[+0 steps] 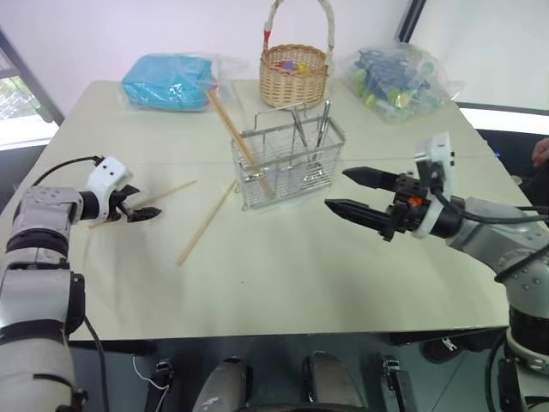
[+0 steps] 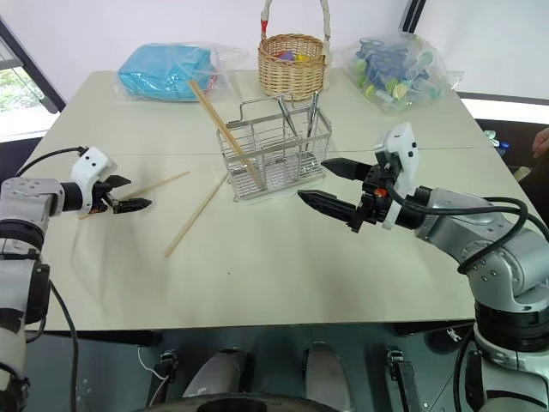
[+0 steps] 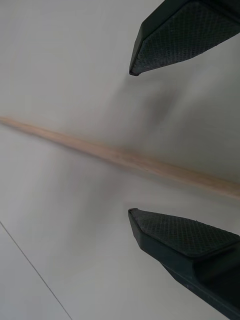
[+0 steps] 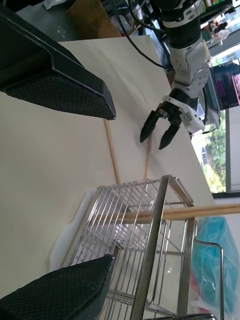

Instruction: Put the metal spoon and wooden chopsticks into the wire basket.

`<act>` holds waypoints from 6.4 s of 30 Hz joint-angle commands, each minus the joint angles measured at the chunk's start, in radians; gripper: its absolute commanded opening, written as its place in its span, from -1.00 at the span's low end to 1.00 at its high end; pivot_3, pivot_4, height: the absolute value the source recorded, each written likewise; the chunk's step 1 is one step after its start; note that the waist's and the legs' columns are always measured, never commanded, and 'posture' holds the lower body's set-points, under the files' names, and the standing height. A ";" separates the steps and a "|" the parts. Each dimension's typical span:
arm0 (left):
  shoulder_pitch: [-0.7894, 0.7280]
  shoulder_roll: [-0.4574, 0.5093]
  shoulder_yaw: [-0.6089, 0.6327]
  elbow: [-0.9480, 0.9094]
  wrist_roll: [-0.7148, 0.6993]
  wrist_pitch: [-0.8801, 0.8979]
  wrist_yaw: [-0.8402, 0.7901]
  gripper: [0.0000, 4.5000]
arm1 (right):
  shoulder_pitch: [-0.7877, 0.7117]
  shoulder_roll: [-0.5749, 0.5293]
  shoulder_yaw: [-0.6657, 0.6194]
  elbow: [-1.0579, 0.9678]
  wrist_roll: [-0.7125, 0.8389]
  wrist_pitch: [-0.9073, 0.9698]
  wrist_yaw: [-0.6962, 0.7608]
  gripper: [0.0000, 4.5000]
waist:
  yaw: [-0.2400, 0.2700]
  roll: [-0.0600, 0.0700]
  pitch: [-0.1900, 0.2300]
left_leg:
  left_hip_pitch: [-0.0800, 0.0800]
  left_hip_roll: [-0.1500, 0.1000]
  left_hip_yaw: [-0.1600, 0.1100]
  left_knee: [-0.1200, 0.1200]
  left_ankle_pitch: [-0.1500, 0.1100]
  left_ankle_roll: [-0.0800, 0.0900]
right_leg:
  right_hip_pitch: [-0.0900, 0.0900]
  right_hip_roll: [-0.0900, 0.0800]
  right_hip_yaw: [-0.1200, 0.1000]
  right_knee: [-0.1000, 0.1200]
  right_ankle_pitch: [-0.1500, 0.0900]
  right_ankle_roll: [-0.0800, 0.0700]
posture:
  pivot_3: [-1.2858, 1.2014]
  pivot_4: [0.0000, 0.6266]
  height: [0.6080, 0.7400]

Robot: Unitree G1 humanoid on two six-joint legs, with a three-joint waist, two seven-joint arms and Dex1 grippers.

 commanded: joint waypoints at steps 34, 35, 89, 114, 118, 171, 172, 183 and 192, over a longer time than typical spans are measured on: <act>-0.047 -0.047 0.074 0.014 0.014 0.042 0.015 -0.98 | 0.015 -0.064 -0.101 -0.025 0.110 0.022 -0.117 1.00 | 0.001 -0.001 -0.001 | 0.001 0.000 0.000 0.001 0.000 0.000 | 0.002 0.000 0.000 0.001 0.000 0.000 | 0.03 -0.52 1.00; -0.050 -0.047 0.086 0.008 0.001 0.043 0.003 -0.98 | 0.018 -0.064 -0.100 -0.025 0.106 0.019 -0.116 1.00 | 0.001 -0.001 -0.001 | 0.001 0.000 0.000 0.001 0.000 0.000 | 0.002 0.000 0.000 0.001 0.000 0.000 | 0.03 -0.52 1.00; -0.088 -0.577 0.318 -1.089 -0.603 0.374 0.604 -0.98 | 0.062 0.055 -0.008 -0.099 0.107 -0.145 -0.055 1.00 | 0.008 -0.004 -0.001 | 0.000 0.000 0.000 0.004 0.000 0.000 | 0.003 0.000 0.000 -0.002 0.000 0.000 | 0.03 -0.52 1.00; -0.012 -0.638 0.255 -1.021 -0.535 0.281 0.588 -0.98 | 0.061 0.046 -0.006 -0.103 0.120 -0.141 -0.082 1.00 | 0.010 -0.004 -0.001 | 0.001 0.000 0.000 0.004 0.000 0.000 | 0.004 0.000 0.000 -0.002 0.000 0.000 | 0.03 -0.52 1.00; 0.000 -0.650 0.247 -0.966 -0.498 0.220 0.583 -0.98 | 0.055 0.050 0.001 -0.107 0.117 -0.141 -0.094 1.00 | 0.009 -0.004 -0.001 | 0.000 0.000 0.000 0.004 0.000 0.000 | 0.004 0.000 -0.001 -0.002 0.000 0.000 | 0.03 -0.52 1.00; 0.074 0.070 0.037 -1.221 -0.576 1.211 0.425 0.98 | 0.060 -0.128 0.038 -0.004 -0.089 -0.211 0.250 1.00 | 0.009 -0.002 0.000 | 0.001 0.000 -0.001 0.001 0.000 0.000 | 0.003 0.000 0.000 -0.002 0.000 0.000 | 0.03 -0.52 1.00; 0.062 0.047 0.022 -1.188 -0.562 1.188 0.419 0.98 | 0.059 -0.122 0.042 -0.007 -0.091 -0.211 0.246 1.00 | 0.010 -0.002 0.000 | 0.001 0.000 -0.001 0.001 0.000 0.000 | 0.003 0.000 0.000 -0.002 0.000 0.000 | 0.03 -0.52 1.00; -0.042 -0.156 -0.181 -0.860 -0.376 1.095 0.363 0.98 | 0.079 -0.050 0.064 -0.056 -0.098 -0.209 0.193 1.00 | 0.008 -0.003 0.000 | 0.000 0.000 -0.001 0.001 0.000 -0.001 | 0.002 0.000 0.000 -0.002 0.000 0.000 | 0.03 -0.52 1.00; -0.086 -0.290 -0.222 -0.584 -0.237 0.952 0.321 0.98 | 0.103 -0.034 0.061 -0.087 -0.086 -0.202 0.165 1.00 | 0.010 -0.003 0.000 | 0.000 0.000 0.000 0.002 0.000 -0.001 | 0.002 0.000 0.000 -0.002 0.000 0.001 | 0.03 -0.52 1.00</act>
